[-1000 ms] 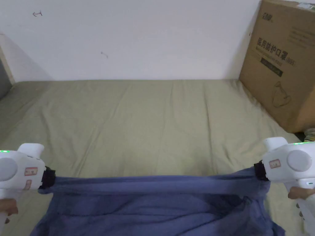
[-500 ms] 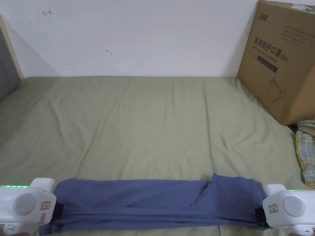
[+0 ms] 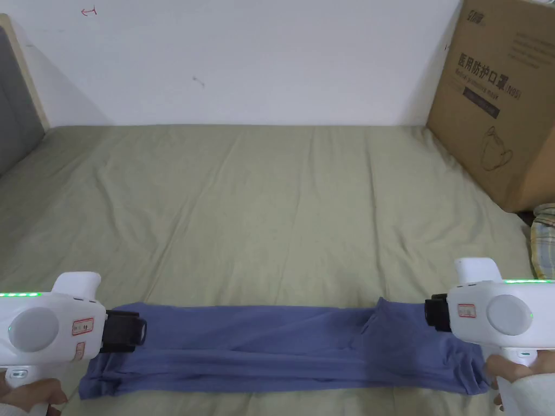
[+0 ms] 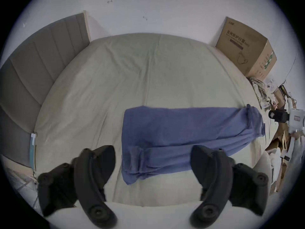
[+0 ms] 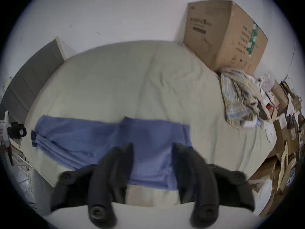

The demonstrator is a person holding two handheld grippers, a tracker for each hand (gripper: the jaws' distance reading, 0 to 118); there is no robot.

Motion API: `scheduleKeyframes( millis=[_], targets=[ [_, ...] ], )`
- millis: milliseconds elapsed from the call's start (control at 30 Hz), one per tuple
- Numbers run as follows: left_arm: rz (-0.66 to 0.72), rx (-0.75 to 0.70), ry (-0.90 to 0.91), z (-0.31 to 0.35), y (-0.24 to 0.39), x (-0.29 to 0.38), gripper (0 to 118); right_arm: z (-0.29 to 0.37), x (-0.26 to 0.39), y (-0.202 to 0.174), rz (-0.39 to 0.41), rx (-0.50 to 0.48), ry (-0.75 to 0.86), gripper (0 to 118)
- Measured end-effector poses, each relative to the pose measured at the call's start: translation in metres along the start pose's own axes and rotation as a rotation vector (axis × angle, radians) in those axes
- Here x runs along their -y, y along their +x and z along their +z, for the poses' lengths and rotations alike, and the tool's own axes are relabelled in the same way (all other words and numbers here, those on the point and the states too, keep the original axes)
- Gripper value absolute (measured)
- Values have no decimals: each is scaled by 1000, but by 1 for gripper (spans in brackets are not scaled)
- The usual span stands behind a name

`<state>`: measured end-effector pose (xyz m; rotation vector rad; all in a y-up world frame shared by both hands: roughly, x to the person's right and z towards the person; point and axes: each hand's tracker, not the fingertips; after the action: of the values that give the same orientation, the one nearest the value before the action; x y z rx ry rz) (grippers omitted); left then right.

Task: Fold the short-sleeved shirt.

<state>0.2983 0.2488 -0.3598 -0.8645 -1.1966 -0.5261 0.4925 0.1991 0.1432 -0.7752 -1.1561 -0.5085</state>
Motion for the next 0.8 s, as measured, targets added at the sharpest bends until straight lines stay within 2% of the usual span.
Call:
scheduleKeyframes(
  millis=[33, 67, 100, 167, 433, 467, 500, 567, 600, 633, 733, 800],
  targets=[
    [9, 8, 6, 2, 1, 1, 48, 1, 0, -12, 14, 15, 36, 5],
    [21, 34, 0, 1, -2, 4, 11, 2, 2, -23, 8, 27, 52, 4],
    [37, 46, -4, -3, -5, 9, 0, 1, 4, -30, 3, 15, 37, 1],
    [88, 72, -31, -4, -12, 17, 0, 0, 10, -46, -29, -56, 61, 1],
    [228, 94, 17, 9, -63, 40, 0, 1, 13, -102, -34, -76, 136, 1],
    [259, 117, 26, 9, -72, 41, 2, 2, 12, -108, -15, -73, 143, 1],
    [284, 140, 21, 8, -80, 41, 13, 4, 11, -113, 6, -72, 153, 1],
    [364, 192, 6, 5, -97, 45, 70, 9, 10, -122, 30, -64, 188, 1],
    [383, 220, -5, 0, -105, 47, 90, 12, 9, -126, 34, -64, 196, 1],
    [403, 247, -21, -7, -112, 49, 102, 15, 8, -127, 23, -71, 223, 1],
    [463, 286, -32, -24, -127, 61, 105, 24, 6, -133, -17, -73, 324, 1],
    [524, 339, -51, -41, -139, 69, 104, 26, 5, -140, -9, -37, 354, 1]
  ],
)
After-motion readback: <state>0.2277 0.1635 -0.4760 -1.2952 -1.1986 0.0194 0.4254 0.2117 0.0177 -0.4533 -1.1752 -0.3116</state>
